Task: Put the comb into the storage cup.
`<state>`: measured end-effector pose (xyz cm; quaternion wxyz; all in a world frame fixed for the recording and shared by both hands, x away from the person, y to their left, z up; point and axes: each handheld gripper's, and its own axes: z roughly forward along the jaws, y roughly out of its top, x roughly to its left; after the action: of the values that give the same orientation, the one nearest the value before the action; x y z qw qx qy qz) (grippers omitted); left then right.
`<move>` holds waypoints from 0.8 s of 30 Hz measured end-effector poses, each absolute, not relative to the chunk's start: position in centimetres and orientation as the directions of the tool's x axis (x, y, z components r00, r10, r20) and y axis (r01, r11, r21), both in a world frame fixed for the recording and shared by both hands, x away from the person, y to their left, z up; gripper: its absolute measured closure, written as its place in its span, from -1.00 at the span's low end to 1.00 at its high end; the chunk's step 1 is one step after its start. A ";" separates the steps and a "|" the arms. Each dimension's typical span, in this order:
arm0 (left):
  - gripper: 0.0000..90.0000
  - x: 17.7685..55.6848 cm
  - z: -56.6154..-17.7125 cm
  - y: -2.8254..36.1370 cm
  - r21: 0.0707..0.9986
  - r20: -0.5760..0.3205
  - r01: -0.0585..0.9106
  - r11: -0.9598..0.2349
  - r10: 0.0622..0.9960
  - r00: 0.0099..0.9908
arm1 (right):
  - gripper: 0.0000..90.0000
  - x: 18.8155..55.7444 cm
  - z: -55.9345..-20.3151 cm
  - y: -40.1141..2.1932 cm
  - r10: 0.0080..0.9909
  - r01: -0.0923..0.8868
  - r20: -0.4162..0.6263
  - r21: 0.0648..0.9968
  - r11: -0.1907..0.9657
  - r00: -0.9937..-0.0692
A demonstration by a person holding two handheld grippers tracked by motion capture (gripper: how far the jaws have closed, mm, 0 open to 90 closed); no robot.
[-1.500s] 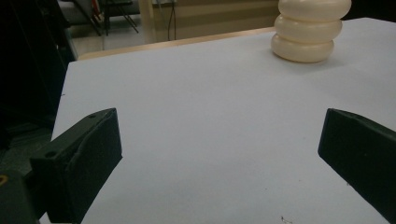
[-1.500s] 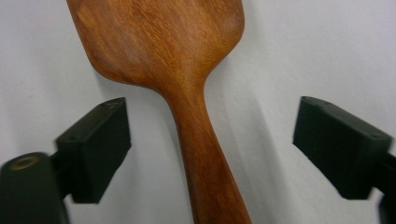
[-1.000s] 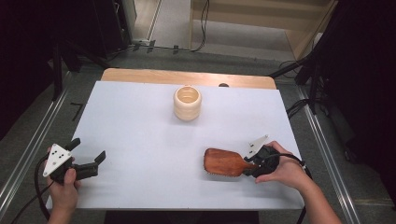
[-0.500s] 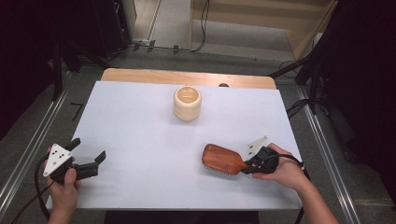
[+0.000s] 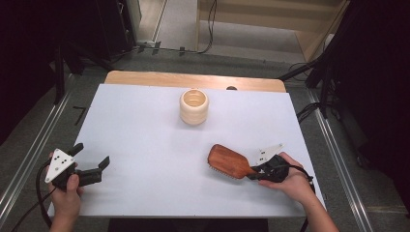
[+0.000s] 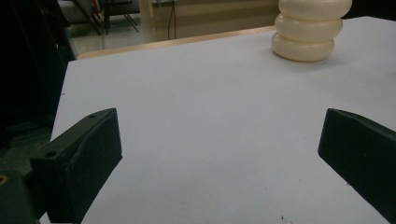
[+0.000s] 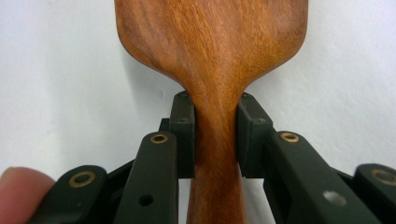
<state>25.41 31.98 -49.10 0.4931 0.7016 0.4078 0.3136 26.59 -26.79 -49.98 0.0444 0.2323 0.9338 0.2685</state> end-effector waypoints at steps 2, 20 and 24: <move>-1.00 25.4 -49.1 32.0 0.947 0.039 0.263 -0.182 0.881 0.471 | 0.56 26.6 -50.0 -26.7 0.470 0.415 0.040 0.538 0.733 -0.882; -1.00 25.4 -49.1 32.0 0.947 0.043 0.261 -0.187 0.879 0.475 | 0.56 26.9 -49.3 -24.9 0.497 0.401 0.034 0.639 0.656 -0.867; -1.00 25.4 -49.1 32.0 0.947 0.045 0.260 -0.189 0.879 0.475 | 0.56 27.1 -49.1 -24.3 0.512 0.406 0.040 0.664 0.628 -0.858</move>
<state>25.39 31.98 -49.10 0.4918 0.7041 0.4045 0.3143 27.09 -24.35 -49.06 0.0763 0.2552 0.8990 0.3475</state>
